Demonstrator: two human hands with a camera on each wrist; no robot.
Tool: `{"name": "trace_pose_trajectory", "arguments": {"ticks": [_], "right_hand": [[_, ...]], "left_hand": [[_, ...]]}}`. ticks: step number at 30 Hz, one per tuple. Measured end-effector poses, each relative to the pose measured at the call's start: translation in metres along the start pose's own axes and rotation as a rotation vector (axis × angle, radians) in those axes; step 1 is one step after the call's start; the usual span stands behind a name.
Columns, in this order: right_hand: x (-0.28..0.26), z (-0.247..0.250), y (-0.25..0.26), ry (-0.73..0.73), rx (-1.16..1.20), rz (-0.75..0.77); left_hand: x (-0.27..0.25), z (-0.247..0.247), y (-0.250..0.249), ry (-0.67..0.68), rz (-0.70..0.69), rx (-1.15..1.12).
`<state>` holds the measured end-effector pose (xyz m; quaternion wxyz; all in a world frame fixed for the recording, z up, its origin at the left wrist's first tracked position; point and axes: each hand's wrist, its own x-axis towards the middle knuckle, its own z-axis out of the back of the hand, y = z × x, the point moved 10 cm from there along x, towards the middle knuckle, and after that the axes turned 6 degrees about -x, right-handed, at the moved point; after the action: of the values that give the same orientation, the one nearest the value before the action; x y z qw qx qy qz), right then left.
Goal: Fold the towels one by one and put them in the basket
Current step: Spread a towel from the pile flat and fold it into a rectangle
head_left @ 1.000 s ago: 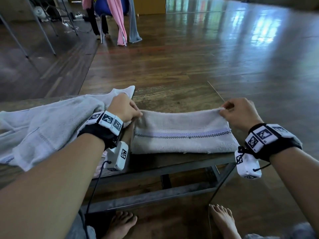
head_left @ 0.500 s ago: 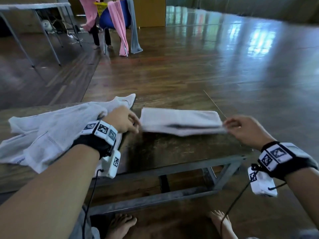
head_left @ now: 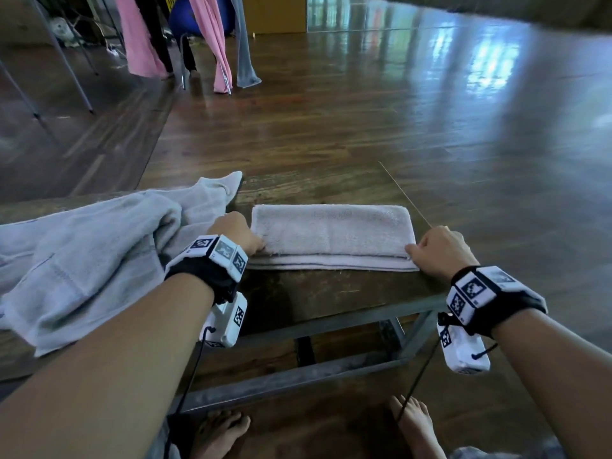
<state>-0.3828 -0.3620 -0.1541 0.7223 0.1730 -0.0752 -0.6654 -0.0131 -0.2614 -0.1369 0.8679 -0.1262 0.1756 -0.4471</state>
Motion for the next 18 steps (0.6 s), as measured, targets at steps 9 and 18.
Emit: {"name": "trace_pose_trajectory", "arguments": {"ticks": [9, 18], "right_hand": [[-0.001, 0.04, 0.009, -0.217, 0.203, 0.029], [-0.012, 0.01, -0.008, 0.025, -0.034, -0.041]], "left_hand": [[0.006, 0.026, 0.009, 0.053, 0.069, -0.305], [-0.013, 0.0, 0.019, 0.157, 0.019, -0.213]]}}
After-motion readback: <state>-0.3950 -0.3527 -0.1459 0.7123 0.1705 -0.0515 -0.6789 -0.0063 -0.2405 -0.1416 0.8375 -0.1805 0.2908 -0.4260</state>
